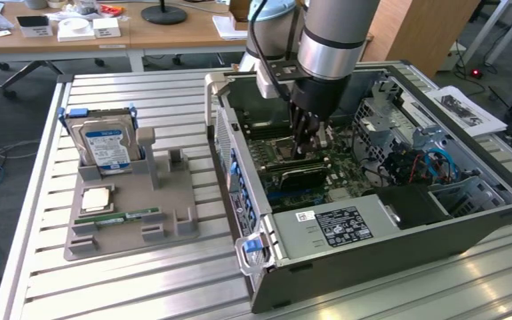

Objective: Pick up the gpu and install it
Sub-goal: 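Press down on the gpu until it lock into place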

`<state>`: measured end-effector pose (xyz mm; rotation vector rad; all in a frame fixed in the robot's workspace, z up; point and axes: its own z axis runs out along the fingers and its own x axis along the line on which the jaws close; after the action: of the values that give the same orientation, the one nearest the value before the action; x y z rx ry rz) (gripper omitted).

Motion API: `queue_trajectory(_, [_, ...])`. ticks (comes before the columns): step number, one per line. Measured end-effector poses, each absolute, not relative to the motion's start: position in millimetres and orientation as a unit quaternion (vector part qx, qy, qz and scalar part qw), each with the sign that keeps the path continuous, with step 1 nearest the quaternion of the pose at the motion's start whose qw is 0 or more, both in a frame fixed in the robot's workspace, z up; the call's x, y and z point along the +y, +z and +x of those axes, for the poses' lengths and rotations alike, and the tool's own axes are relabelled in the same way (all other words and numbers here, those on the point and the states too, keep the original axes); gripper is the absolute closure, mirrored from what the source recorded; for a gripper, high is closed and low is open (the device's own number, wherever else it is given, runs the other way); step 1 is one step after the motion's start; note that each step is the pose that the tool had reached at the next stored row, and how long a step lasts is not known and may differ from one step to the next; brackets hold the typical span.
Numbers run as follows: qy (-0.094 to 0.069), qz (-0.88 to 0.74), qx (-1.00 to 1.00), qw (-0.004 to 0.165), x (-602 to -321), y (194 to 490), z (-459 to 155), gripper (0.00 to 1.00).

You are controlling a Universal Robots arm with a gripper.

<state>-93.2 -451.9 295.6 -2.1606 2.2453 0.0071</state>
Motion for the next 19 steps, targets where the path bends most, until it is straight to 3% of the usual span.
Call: queue_trajectory(19, [0.002,-0.693,0.721,0.013,-452.0,282.0,-95.7,0.89])
